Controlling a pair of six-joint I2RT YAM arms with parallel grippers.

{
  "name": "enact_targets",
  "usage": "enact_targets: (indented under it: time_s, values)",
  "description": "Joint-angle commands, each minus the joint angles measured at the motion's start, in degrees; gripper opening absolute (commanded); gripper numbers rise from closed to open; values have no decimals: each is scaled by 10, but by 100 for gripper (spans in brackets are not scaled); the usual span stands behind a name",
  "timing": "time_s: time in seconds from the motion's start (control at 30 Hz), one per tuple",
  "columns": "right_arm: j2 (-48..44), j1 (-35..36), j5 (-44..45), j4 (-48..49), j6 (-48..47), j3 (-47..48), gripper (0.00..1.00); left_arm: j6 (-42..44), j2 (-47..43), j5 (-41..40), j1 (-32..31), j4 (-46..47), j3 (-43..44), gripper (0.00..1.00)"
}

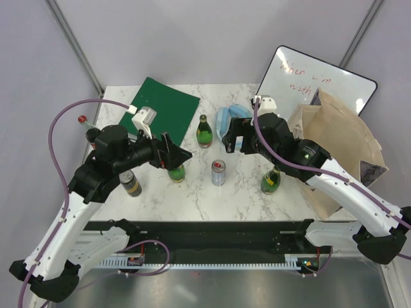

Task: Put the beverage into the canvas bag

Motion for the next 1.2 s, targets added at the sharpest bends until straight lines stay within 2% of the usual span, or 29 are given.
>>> enact_targets:
  time_s: [0.0,0.23,0.37,0.6,0.77,0.93,1.17]
  values:
    - [1,2,18,-9,13,3,98,29,-10,4,2,20,1,100]
    - [10,2,60,-48,32,11,98,29,-22,-5,2,18,-11,100]
    - [32,1,105,-137,57,36,98,35,-30,-9,2,17,-27,100]
    - [34,1,169,-252,99,44,87,46,-43,-20,2,20,-54,100]
    - [27,-3,213,-314,104,56,86,51,-45,-6,2,24,-66,100]
    - [27,-15,209,-330,109,3,84,54,-46,5,2,26,-71,100]
    - [11,-79,117,-283,64,-61,81,44,-52,26,2,28,-64,100]
